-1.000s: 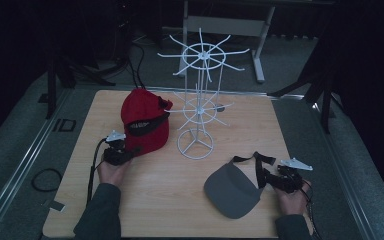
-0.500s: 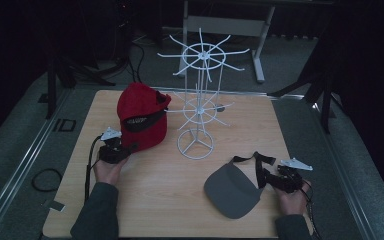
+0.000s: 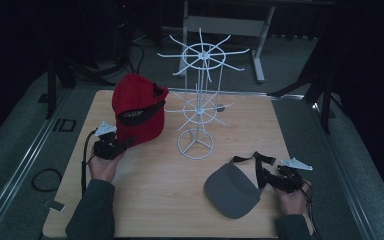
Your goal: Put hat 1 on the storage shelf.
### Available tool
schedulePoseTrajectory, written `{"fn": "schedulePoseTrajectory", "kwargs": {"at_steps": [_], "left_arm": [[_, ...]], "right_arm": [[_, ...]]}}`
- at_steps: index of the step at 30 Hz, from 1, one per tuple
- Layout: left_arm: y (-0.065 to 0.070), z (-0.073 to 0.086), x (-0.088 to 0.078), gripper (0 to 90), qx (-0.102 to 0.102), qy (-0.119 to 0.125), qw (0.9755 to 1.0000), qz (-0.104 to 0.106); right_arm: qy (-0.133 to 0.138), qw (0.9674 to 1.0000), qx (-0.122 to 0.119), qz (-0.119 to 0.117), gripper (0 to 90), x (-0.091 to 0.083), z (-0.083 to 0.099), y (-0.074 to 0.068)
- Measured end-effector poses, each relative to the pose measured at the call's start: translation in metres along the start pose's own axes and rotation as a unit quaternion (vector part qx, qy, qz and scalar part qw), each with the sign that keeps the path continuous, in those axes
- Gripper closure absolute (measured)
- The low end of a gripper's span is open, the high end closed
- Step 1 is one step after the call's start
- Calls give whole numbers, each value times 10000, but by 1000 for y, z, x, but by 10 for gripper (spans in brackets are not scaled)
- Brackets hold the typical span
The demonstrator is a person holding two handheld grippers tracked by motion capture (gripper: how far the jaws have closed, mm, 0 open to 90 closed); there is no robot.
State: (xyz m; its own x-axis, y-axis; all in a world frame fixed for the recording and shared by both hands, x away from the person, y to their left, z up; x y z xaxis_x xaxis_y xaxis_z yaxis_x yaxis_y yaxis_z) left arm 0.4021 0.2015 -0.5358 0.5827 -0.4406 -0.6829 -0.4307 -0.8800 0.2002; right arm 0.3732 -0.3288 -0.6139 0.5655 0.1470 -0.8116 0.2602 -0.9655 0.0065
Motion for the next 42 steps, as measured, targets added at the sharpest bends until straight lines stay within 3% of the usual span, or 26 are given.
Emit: {"fn": "schedulePoseTrajectory", "kwargs": {"at_steps": [20, 42], "left_arm": [[0, -27, -33, 855, 90, 331, 9993, -155], [-1, -43, -54, 854, 89, 622, 9979, -153]], "right_arm": [[0, 10000, -1, -1, 365, 0, 0, 0], [0, 10000, -6, -8, 361, 0, 0, 0]]}}
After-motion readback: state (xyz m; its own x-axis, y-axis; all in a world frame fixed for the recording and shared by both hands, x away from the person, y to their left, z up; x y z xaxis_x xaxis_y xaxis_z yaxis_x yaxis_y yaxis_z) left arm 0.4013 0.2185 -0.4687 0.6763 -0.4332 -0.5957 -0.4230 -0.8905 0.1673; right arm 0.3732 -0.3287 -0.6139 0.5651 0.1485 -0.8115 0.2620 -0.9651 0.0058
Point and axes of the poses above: each handheld gripper's, and its own axes: x roughly forward along the jaws, z roughly out of its underside, y roughly to its right, the point moved 7 cm from there along x, roughly forward along the jaws, and after that the axes turned 13 degrees about -y, right-handed, at the moved point
